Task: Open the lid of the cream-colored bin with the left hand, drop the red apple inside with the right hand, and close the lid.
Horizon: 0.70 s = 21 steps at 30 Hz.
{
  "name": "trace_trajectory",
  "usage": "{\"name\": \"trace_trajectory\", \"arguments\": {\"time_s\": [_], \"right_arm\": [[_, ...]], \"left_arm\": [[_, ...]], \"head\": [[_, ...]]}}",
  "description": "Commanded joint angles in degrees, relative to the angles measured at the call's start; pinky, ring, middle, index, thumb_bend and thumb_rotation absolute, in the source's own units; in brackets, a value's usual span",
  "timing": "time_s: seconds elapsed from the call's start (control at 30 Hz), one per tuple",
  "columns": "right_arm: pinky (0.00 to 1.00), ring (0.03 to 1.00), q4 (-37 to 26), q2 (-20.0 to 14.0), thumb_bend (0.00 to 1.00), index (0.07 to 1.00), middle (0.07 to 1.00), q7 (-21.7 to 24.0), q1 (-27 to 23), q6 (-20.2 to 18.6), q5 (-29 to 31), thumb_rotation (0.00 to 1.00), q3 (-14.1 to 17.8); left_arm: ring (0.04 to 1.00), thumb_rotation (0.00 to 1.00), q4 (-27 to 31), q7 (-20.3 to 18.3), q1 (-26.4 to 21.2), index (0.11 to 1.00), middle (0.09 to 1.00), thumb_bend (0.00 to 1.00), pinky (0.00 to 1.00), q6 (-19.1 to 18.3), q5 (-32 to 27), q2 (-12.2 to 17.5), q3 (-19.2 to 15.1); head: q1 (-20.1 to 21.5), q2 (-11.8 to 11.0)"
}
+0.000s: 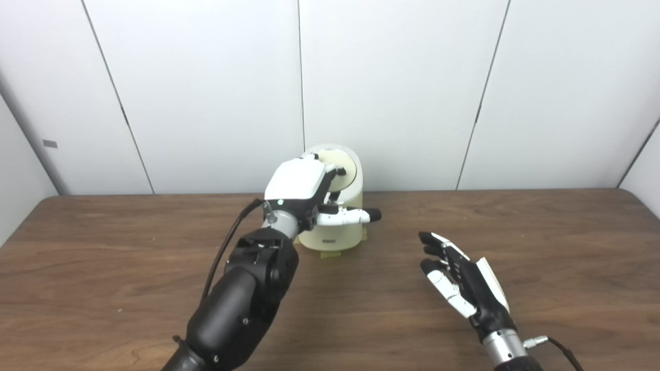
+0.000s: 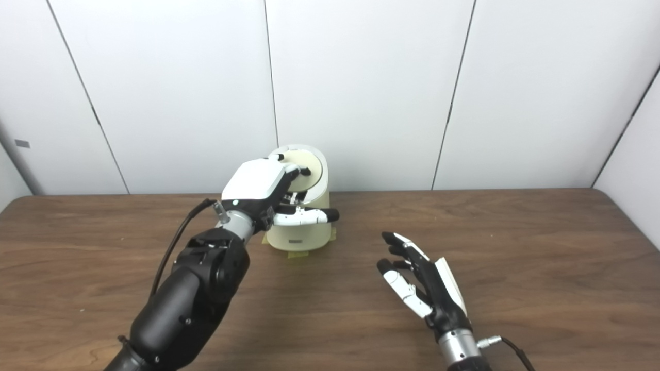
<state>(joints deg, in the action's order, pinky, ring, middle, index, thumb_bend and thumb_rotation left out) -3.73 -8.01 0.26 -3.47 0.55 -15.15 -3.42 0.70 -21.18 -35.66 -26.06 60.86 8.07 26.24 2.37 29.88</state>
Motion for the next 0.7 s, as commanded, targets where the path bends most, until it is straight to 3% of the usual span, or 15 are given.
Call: {"name": "trace_trajectory", "arguments": {"time_s": [0.0,0.3,0.5,0.67], "right_arm": [[0.77,0.853,-2.2,-0.1,0.44,0.838,0.863,0.0,-1.4,1.0,0.6,0.84,0.4],[0.77,0.849,-3.4,-0.1,0.45,0.836,0.859,0.1,-1.1,0.1,1.5,0.84,0.4],[0.78,0.846,-3.7,0.2,0.44,0.827,0.851,-0.1,-1.1,-0.6,1.2,0.86,0.4],[0.79,0.857,-3.9,0.2,0.45,0.837,0.86,0.4,-1.1,-1.1,2.3,0.85,0.5]], "left_arm": [[0.986,0.96,0.8,-0.9,-0.7,0.846,0.872,0.98,1.0,-0.2,0.7,0.1,0.0],[1.0,0.93,1.9,-6.8,0.8,0.877,0.899,0.97,1.0,-0.7,2.5,-0.3,-0.4],[1.0,0.95,0.8,-15.8,0.2,0.895,0.938,1.0,1.0,-0.8,6.9,-0.3,0.6],[1.0,0.95,-0.4,-17.4,0.4,0.897,0.93,1.0,1.0,-0.8,8.2,-0.8,0.2]], "head": [[0.0,0.0],[0.1,0.4],[0.4,0.3],[0.3,0.3]]}}
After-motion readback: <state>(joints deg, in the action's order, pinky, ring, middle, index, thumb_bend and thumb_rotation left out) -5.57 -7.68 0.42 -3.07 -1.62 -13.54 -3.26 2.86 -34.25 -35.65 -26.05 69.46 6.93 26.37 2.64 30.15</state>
